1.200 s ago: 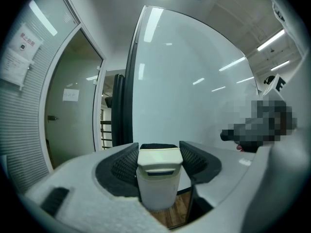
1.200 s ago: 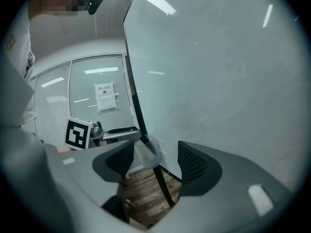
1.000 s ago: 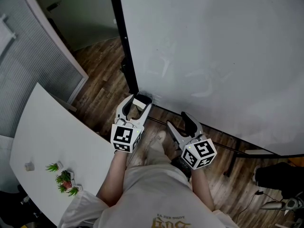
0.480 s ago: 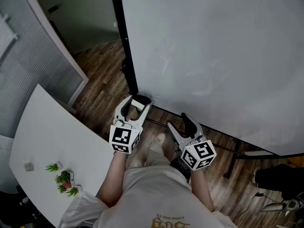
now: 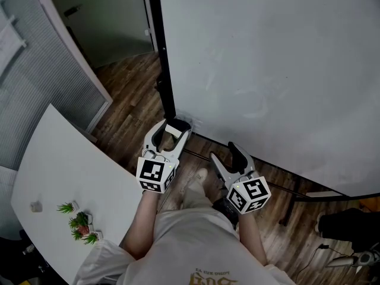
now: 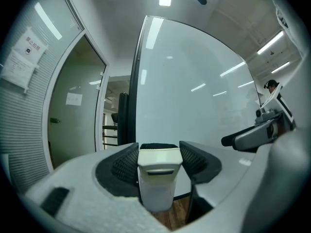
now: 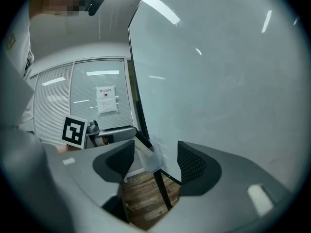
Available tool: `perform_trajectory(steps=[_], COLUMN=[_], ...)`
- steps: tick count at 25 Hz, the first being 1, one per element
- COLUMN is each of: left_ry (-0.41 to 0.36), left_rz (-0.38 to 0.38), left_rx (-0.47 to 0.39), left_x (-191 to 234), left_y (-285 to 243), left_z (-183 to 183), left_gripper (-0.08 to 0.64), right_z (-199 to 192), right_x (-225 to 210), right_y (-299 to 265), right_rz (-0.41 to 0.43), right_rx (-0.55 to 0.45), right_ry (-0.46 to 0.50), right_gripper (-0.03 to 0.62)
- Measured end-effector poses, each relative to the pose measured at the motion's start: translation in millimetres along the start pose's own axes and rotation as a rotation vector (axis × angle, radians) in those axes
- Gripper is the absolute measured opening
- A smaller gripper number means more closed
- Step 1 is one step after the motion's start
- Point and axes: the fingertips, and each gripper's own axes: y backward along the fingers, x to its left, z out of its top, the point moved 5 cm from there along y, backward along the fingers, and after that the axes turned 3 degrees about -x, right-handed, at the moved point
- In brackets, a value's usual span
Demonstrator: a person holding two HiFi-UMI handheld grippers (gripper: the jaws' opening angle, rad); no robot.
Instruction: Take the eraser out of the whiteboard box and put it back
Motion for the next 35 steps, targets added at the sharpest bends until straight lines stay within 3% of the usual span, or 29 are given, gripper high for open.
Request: perform_trajectory(steps=[35], left_ry=[0.011], left_rz=[0.009], left_rx=[-0.071], left_x=[-7], left_y=[24], left_z=[31], left_gripper=[0.259], right_z=[8], right_x=[10], right_y=[17], right_rz=[0.015], right_rx=[-0.035], right_ry=[0.019], right_gripper=[0.279])
